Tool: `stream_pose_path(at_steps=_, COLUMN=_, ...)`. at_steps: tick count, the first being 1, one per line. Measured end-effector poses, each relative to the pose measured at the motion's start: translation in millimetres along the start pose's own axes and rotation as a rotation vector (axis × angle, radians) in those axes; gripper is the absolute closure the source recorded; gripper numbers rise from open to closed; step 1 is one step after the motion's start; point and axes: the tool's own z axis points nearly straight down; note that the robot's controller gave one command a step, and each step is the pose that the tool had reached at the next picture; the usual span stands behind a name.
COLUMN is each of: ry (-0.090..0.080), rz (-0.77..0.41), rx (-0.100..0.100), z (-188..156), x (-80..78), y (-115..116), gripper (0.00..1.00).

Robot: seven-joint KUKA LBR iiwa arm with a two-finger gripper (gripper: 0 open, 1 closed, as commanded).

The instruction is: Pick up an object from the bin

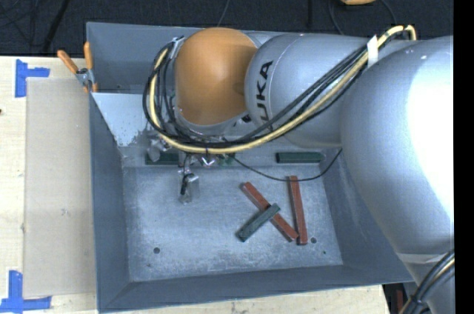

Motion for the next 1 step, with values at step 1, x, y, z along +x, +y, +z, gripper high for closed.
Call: stream_pose_path(at_steps=1, ry=-0.010, rz=-0.396, rx=0.005, z=-101.6, x=62.3, y=-7.7, gripper=0.00)
